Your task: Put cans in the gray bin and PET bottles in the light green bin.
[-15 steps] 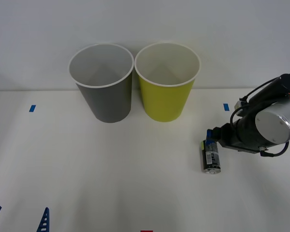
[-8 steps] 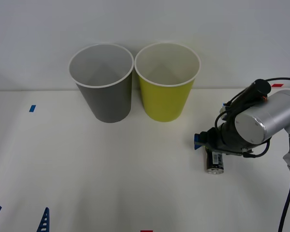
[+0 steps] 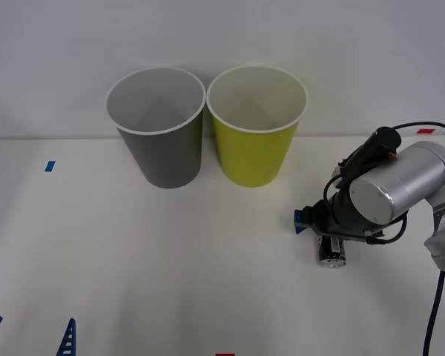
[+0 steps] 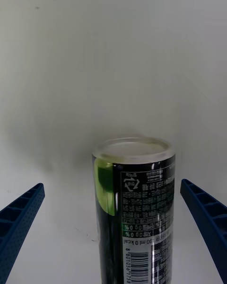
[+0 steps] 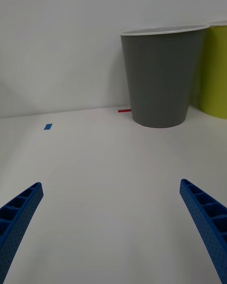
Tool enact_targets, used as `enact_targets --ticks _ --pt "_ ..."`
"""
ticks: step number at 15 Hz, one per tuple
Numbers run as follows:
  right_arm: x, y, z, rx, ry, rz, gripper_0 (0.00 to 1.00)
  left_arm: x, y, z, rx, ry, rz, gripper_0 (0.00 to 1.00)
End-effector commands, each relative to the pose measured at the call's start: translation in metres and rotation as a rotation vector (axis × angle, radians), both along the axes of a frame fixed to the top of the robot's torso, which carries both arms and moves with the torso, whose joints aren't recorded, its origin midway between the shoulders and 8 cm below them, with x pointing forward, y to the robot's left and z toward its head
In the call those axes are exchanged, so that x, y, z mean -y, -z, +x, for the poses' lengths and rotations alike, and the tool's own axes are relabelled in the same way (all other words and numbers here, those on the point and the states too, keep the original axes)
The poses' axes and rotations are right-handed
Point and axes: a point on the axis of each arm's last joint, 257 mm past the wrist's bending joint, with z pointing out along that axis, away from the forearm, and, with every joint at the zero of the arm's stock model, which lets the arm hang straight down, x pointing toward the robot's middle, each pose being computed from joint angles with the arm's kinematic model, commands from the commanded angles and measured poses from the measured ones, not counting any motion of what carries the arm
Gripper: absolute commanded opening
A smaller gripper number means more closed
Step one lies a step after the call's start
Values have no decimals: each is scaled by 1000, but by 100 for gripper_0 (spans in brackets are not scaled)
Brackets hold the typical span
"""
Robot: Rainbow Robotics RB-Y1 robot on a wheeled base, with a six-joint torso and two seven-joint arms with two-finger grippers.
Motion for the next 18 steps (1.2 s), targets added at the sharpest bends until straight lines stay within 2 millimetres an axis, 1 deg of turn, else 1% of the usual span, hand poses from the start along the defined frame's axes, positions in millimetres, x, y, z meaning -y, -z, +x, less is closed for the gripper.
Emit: enact_targets --ticks 1,5,11,12,13,14,15,16,17,18 --pt "3 5 5 16 9 -19 100 0 0 0 0 0 0 100" --pt "6 9 4 10 15 -30 100 0 0 0 0 0 0 100" --pt "4 12 3 11 15 -35 100 0 0 0 0 0 0 100" --pt "2 13 4 16 11 -35 82 0 0 0 0 0 0 100" --pt "1 13 6 26 10 -37 56 0 0 0 0 0 0 100" --pt "0 14 8 36 8 -41 34 0 0 0 0 0 0 100" --pt "1 14 8 40 9 -46 24 0 0 0 0 0 0 100" --pt "1 14 8 40 11 -46 23 0 0 0 0 0 0 100" --pt "1 14 9 42 13 -48 19 0 0 0 0 0 0 100" --pt "1 14 9 43 12 -49 18 0 0 0 0 0 0 100"
